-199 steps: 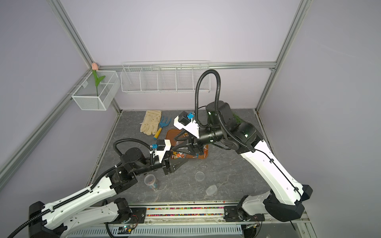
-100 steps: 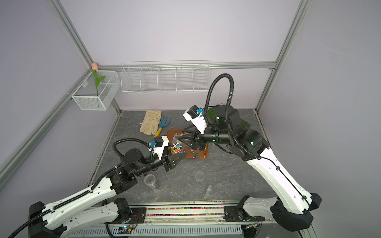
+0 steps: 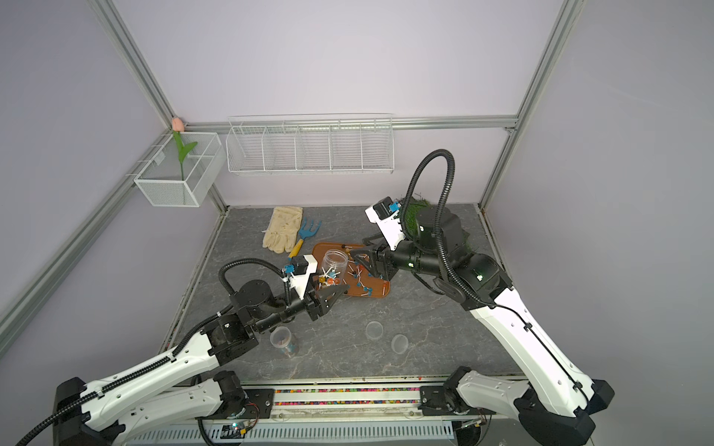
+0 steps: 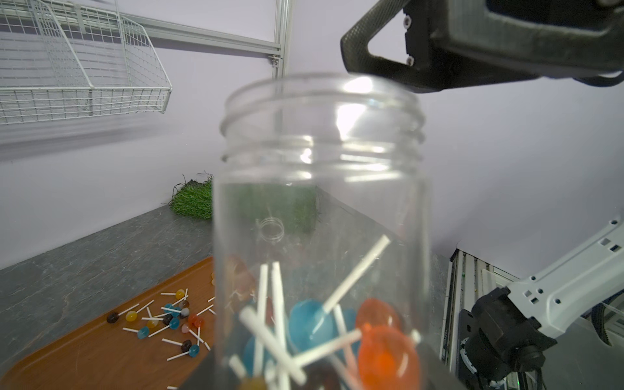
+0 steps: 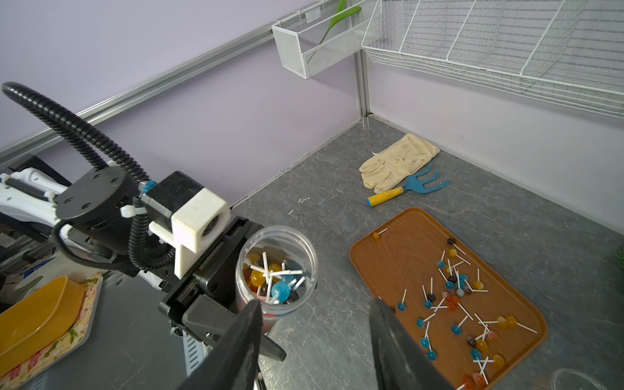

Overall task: Pour the candies out of the jar
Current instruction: 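Pour the candies out of the jar onto the tray.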

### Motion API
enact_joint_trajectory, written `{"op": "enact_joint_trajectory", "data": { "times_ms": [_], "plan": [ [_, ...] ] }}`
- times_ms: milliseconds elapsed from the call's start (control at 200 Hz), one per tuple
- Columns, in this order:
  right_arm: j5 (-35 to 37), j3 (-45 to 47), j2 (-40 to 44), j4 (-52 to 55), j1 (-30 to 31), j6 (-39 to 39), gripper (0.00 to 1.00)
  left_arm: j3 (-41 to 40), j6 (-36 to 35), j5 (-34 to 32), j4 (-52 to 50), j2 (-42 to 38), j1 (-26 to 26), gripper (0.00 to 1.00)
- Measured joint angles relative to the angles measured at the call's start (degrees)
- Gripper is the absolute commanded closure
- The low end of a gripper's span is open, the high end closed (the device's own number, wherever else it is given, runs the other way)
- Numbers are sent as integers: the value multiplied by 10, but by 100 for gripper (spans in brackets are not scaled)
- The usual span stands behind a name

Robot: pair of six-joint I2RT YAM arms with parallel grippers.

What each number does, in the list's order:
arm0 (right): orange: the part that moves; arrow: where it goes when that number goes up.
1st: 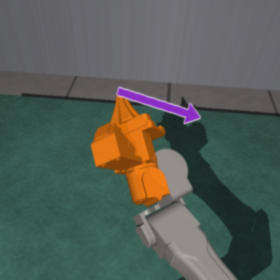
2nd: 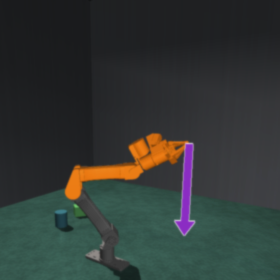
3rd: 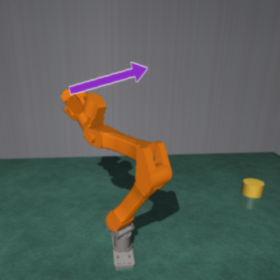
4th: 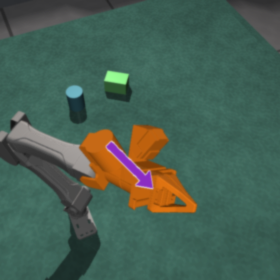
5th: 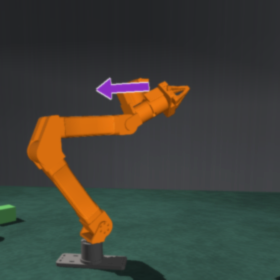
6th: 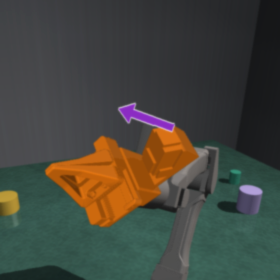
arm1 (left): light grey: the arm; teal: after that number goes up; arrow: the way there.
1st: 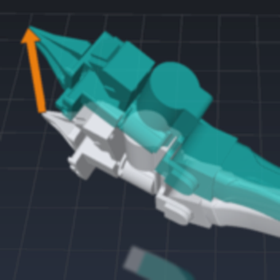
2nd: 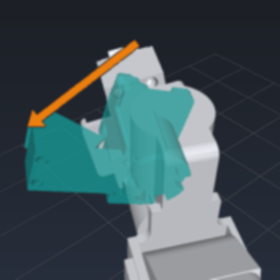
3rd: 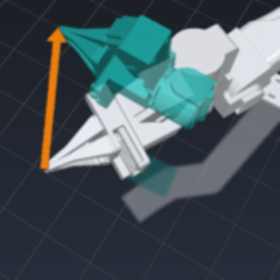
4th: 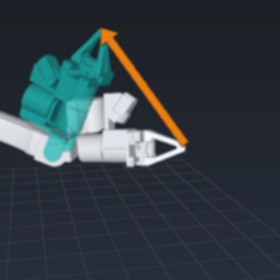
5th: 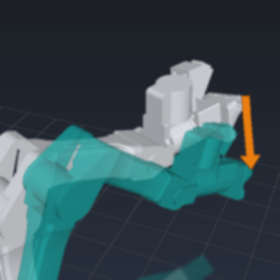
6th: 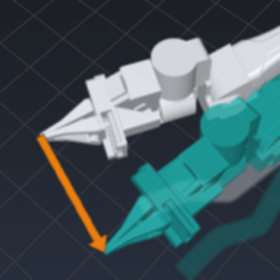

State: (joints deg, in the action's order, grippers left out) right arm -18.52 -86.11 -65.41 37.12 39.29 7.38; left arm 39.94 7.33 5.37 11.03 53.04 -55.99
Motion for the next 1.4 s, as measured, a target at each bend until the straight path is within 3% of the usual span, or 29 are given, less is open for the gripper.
{"op": "enact_joint_trajectory", "data": {
  "times_ms": [325, 675, 950, 1120, 1405],
  "plan": [
    [23, 46, 30, -11, -11, 23, 45, -10, 4, -30, -21, 0, 8, 60],
    [52, 113, 59, -20, -13, 52, 45, -17, 20, -38, -80, 29, 75, 59],
    [67, 154, 71, -23, -13, 69, 45, -7, 13, -24, -151, 113, 125, 59],
    [70, 178, 83, -29, -14, 76, 45, 57, -14, -24, -227, 197, 150, 59],
    [72, 258, 143, -54, -14, 80, 45, 255, -96, -81, -402, 388, 152, 60]
  ]
}}
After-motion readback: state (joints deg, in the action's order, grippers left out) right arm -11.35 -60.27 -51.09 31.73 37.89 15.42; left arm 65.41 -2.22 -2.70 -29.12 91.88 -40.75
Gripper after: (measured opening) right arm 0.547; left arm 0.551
